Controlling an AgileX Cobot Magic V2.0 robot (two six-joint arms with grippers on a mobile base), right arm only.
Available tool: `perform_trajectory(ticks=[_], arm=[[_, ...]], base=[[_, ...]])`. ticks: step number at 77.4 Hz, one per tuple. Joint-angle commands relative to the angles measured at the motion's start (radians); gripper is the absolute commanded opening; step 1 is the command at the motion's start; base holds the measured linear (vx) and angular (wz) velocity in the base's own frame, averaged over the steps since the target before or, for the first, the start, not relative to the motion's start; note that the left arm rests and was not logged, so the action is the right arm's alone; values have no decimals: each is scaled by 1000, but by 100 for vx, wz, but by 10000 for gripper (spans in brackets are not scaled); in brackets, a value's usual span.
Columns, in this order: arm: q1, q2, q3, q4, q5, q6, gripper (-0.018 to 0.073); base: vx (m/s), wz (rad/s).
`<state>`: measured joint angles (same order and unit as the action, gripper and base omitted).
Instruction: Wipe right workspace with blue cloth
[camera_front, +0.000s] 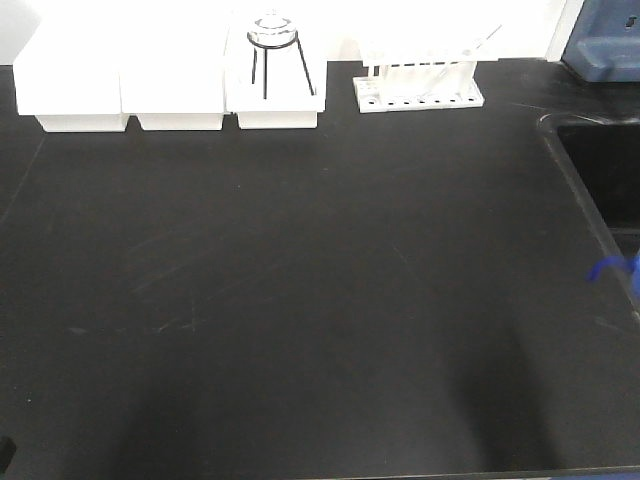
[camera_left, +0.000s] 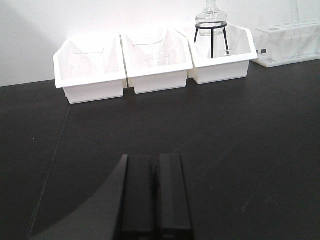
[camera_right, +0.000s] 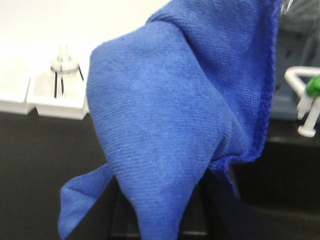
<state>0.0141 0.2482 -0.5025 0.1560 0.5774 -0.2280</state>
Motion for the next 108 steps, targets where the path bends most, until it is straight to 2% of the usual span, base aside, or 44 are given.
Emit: perform_trajectory(ticks=[1, 17, 108], arm=[[0, 10, 12, 38, -140, -11, -4], [0, 10, 14, 49, -215, -11, -4], [0, 10, 14, 49, -193, -15, -4]], base=[[0, 0], [0, 0], [-1, 0]])
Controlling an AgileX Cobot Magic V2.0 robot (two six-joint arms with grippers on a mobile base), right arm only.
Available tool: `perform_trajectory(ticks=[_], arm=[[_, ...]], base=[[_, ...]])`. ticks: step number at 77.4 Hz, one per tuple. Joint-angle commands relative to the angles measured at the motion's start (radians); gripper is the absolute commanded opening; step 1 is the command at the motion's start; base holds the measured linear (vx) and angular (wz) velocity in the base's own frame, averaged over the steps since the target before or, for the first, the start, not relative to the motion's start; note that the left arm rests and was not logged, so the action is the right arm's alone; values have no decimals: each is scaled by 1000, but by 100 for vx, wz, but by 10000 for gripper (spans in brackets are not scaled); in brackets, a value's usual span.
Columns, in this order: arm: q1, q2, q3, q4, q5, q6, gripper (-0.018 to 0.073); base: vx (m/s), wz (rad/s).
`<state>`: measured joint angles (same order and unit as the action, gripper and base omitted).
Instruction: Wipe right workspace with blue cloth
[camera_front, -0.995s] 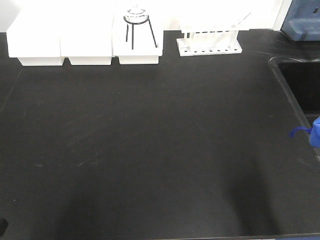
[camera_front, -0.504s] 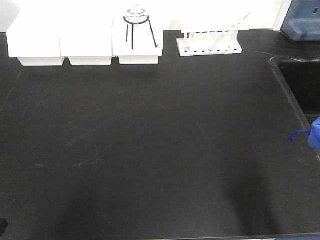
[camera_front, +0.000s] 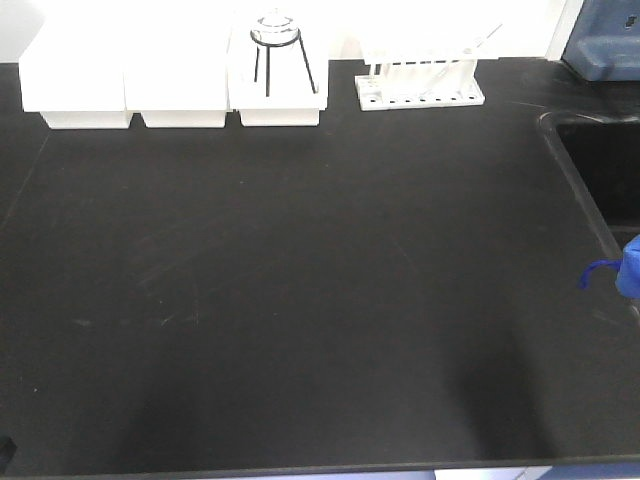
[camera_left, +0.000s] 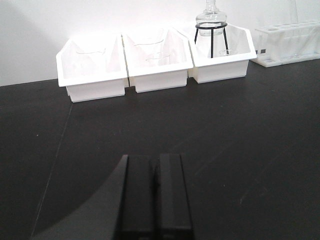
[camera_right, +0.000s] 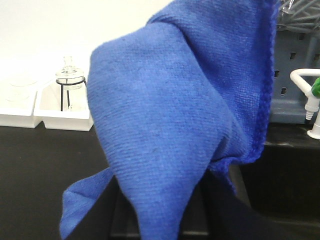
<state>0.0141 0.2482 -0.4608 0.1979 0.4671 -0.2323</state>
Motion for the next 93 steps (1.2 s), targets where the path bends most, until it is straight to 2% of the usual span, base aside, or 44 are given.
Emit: perform_trajectory(ticks=[1, 93], arm=[[0, 10, -28, 7, -83, -10, -4], [0, 11, -28, 7, -83, -11, -4]], base=[[-7, 1], [-23, -6]])
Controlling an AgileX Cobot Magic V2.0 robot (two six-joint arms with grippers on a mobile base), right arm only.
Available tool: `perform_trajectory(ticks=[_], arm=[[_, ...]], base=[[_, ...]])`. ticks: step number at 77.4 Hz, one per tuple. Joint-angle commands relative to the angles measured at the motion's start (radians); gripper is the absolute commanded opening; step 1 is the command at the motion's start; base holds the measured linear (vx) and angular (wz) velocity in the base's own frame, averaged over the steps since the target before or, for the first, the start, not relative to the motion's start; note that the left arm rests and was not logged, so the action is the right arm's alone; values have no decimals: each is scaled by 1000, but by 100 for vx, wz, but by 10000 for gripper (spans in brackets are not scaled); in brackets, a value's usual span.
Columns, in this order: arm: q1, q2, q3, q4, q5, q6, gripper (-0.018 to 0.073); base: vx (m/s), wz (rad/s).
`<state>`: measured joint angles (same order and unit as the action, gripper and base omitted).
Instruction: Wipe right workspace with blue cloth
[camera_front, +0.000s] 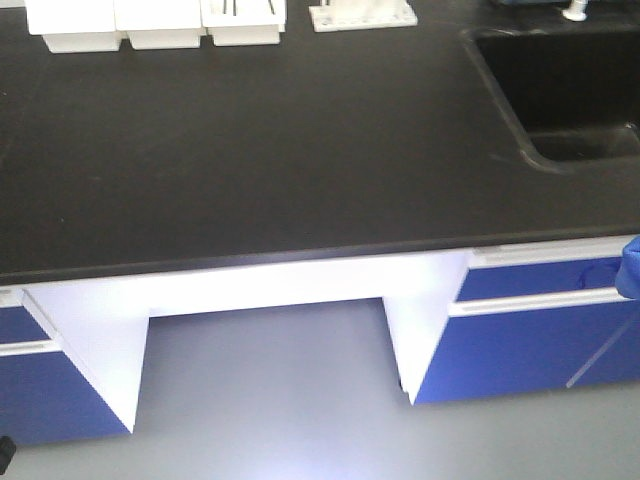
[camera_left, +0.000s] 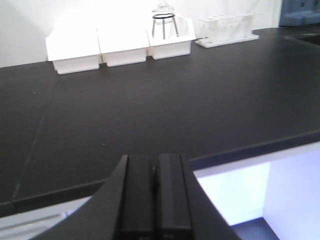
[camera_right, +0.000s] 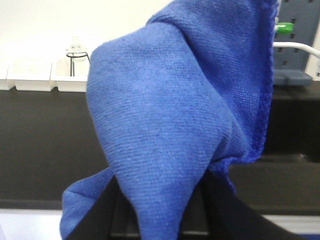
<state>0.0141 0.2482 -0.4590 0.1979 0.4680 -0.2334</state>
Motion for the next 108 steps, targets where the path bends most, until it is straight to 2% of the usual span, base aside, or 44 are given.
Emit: perform_trajectory(ticks=[1, 23, 63, 108], arm=[[0, 11, -30, 7, -84, -10, -4], [0, 11, -30, 7, -84, -10, -4], [0, 11, -30, 6, -84, -10, -4], [0, 11, -30, 5, -84, -10, -4]], base=[[-31, -29], [-31, -45], [-26, -78], [-19, -58]])
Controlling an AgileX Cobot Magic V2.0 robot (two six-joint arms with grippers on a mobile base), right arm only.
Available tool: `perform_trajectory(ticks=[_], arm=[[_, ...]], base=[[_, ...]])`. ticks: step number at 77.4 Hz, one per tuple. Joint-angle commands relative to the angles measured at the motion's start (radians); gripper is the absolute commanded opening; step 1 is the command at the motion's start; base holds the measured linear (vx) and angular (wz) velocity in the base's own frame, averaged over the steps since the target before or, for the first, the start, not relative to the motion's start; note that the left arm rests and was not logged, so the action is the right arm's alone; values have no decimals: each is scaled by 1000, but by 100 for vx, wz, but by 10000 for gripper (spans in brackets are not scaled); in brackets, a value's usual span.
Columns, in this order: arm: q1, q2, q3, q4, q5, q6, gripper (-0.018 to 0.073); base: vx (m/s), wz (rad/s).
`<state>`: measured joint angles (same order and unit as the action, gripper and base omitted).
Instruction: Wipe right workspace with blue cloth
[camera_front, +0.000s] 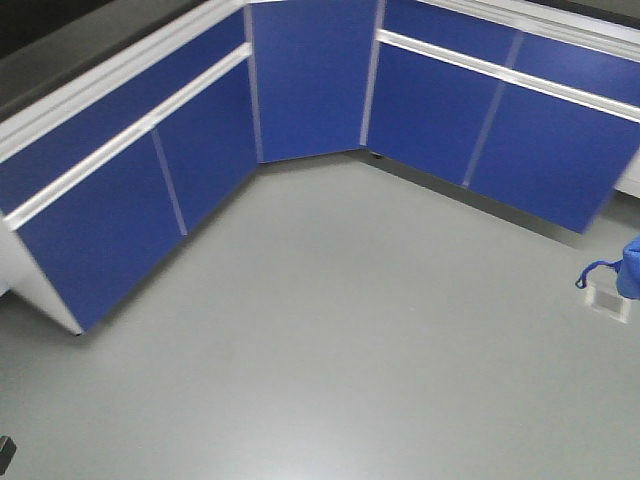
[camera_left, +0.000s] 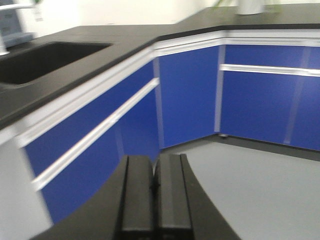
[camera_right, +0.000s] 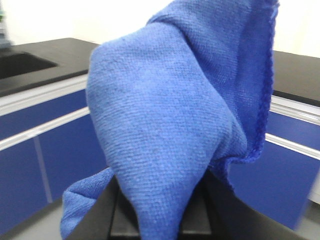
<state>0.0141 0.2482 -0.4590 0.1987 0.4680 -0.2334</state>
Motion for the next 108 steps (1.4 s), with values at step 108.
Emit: perform_trajectory(ticks=[108], arm=[[0, 11, -30, 4, -84, -10, -4]], base=[[1, -62]])
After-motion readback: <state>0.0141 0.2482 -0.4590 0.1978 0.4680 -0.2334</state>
